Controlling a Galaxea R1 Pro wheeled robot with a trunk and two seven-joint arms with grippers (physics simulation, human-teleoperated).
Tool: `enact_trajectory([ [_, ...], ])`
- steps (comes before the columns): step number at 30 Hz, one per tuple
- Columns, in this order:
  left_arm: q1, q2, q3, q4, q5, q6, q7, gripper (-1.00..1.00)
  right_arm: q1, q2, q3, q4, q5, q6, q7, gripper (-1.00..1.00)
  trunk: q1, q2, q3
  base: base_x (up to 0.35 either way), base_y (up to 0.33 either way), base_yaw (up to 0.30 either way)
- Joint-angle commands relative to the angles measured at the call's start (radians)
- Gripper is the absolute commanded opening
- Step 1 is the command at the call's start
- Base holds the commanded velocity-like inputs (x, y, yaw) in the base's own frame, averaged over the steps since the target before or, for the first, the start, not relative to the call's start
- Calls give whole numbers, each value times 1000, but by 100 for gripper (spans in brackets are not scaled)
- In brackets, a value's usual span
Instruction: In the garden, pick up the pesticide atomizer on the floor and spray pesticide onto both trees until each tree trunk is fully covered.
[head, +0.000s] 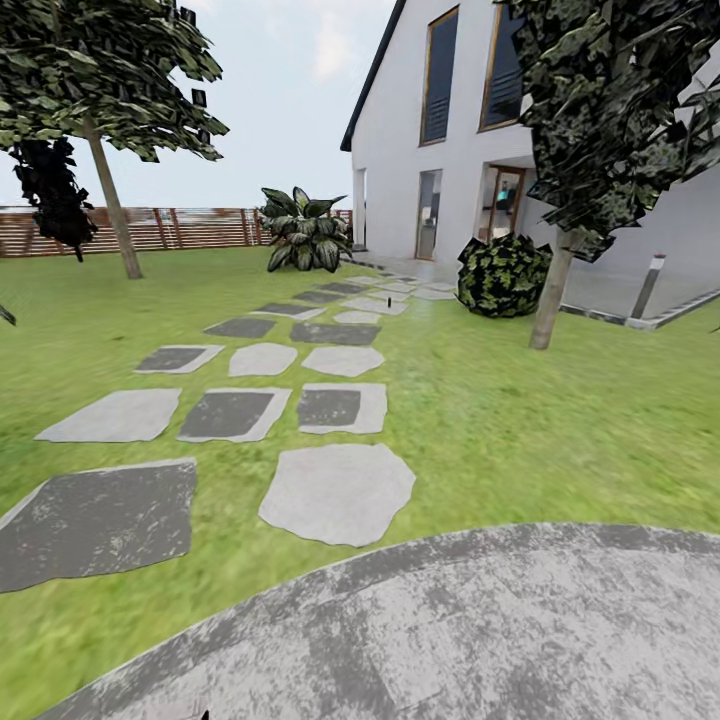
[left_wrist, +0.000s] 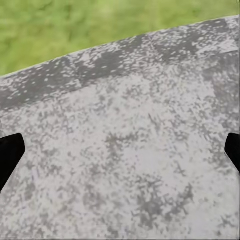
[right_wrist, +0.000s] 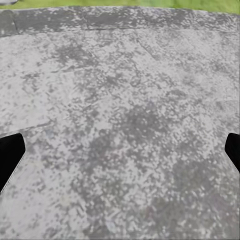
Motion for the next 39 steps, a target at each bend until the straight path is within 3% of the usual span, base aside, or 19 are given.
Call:
enact_trajectory([
  [1,0,0,0,0,0,0,0,100,0,0,0,0,0,0,0,100,0,0,0,335,0,0],
  [39,0,0,0,0,0,0,1,100,0,0,-1,0,0,0,-2,100,0,0,0,335,0,0],
])
